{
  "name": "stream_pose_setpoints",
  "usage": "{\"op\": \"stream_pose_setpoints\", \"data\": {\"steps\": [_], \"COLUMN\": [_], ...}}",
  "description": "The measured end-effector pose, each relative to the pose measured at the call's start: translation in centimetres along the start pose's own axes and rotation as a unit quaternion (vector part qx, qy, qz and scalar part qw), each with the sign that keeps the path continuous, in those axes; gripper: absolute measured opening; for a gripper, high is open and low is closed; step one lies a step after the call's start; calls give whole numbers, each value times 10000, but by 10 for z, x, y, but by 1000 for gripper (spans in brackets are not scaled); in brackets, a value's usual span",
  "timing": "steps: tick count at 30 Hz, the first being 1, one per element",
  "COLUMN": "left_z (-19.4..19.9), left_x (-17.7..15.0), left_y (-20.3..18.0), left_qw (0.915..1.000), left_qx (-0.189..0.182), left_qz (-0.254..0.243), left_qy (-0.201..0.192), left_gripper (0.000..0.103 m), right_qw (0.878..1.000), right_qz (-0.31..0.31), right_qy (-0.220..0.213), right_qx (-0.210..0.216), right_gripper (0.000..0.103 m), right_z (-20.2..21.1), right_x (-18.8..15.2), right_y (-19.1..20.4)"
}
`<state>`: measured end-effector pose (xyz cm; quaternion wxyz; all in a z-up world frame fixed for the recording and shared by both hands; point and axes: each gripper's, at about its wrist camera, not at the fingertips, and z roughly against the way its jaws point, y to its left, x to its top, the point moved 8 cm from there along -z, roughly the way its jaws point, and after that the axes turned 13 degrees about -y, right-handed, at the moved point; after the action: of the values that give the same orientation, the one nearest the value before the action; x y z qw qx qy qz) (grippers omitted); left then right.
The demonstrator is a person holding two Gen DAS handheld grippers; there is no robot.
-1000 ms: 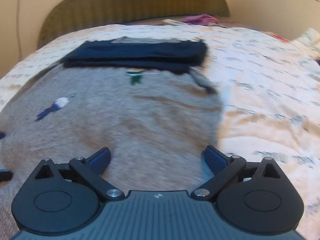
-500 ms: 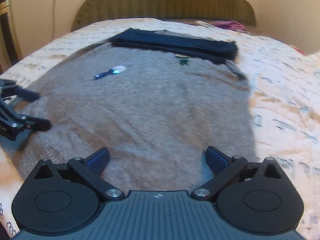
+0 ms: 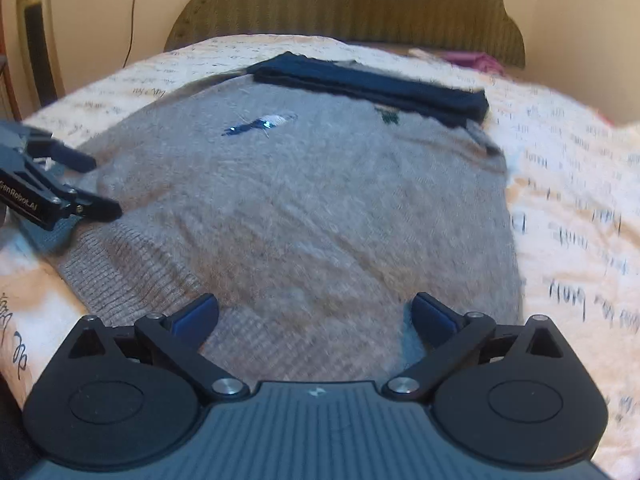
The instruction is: Fold small clothes
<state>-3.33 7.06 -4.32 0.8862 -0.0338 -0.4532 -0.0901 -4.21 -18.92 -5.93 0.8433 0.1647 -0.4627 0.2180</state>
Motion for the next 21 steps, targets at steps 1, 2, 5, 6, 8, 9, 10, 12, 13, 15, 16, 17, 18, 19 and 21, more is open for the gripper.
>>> {"op": "stream_pose_setpoints", "data": {"steps": [1, 2, 5, 6, 8, 9, 10, 12, 13, 15, 16, 17, 18, 19, 21], "left_z": [5, 11, 27, 31, 35, 35, 35, 32, 33, 37, 40, 42, 45, 47, 49], "left_x": [0, -1, -4, -4, -6, -7, -8, -13, -14, -17, -19, -20, -22, -24, -25], "left_y": [4, 10, 34, 43, 59, 66, 71, 75, 74, 68, 66, 65, 65, 65, 68], "left_qw": [10000, 10000, 9993, 9987, 9967, 9952, 9933, 9891, 9880, 9859, 9832, 9794, 9738, 9685, 9583], "left_qx": [20, 61, 220, 308, 409, 409, 371, 186, 108, -172, -361, -544, -732, -848, -1029], "left_qz": [33, 71, 308, 407, 694, 893, 1096, 1442, 1516, 1631, 1758, 1914, 2122, 2312, 2643], "left_qy": [-19, -34, -73, -89, -65, -21, 46, 242, 285, 319, 333, 347, 365, 367, 351], "left_gripper": [103, 103, 102, 101, 101, 100, 100, 99, 99, 99, 99, 99, 99, 99, 92], "right_qw": [10000, 9999, 9996, 9994, 9990, 9988, 9987, 9987, 9990, 9990, 9987, 9990, 9991, 9993, 9983], "right_qz": [-20, -21, -214, -296, -385, -387, -348, -227, -145, 28, 195, 259, 169, 29, -454], "right_qy": [35, 68, 42, -53, -216, -288, -338, -309, -191, 260, 373, 149, 215, 228, 139], "right_qx": [-60, -142, -188, -139, -15, 70, 153, 328, 380, 362, 274, 321, 331, 311, 348], "right_gripper": [103, 103, 103, 103, 103, 103, 103, 103, 103, 103, 103, 103, 103, 103, 103], "right_z": [4, 9, 28, 35, 41, 42, 40, 33, 26, 12, 8, 13, 18, 23, 36], "right_x": [0, 0, 5, 10, 20, 26, 30, 31, 26, 6, -8, -10, -11, -9, -1], "right_y": [-4, -8, -14, -14, -9, -5, 1, 13, 18, 22, 21, 21, 19, 15, 1]}}
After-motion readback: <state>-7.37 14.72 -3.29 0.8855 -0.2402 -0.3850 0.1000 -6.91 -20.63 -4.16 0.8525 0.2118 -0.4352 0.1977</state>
